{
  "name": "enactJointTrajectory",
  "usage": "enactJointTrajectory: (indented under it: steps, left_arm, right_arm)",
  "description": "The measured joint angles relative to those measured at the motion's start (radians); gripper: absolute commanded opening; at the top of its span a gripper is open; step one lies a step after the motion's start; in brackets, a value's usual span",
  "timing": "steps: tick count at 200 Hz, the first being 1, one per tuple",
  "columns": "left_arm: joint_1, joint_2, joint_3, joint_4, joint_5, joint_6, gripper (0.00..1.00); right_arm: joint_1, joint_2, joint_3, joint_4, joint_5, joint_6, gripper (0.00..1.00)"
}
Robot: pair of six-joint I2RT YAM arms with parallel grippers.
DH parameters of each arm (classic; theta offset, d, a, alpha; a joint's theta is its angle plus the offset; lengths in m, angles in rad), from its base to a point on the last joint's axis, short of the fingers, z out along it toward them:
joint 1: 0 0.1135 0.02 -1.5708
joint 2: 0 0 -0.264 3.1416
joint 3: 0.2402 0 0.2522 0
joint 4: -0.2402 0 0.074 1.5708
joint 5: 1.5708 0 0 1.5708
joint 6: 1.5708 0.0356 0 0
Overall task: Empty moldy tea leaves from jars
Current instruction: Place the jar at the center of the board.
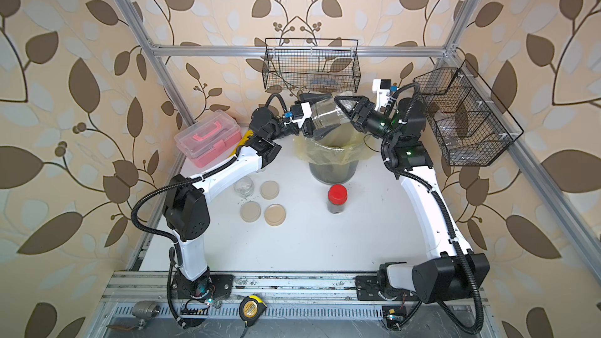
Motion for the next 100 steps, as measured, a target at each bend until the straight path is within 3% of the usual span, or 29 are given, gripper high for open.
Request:
enactJointTrajectory:
  steps: [38,72,100]
  left_arm:
    - [0.000,0.000,0.000,-0.005,-0.011,-0.002,0.97]
    - [0.001,0.000,0.004,0.011,-0.002,-0.034,0.70]
    - [0.003,0.000,0.008,0.016,0.004,-0.042,0.62]
  right_arm:
    - [0.001,0.000,0.000,0.030,-0.014,0.003,0.06]
    - [0.006,0.002,0.000,0.035,-0.026,0.018,0.08]
    - [0.010,0.004,0.000,0.050,-0.027,0.025,0.12]
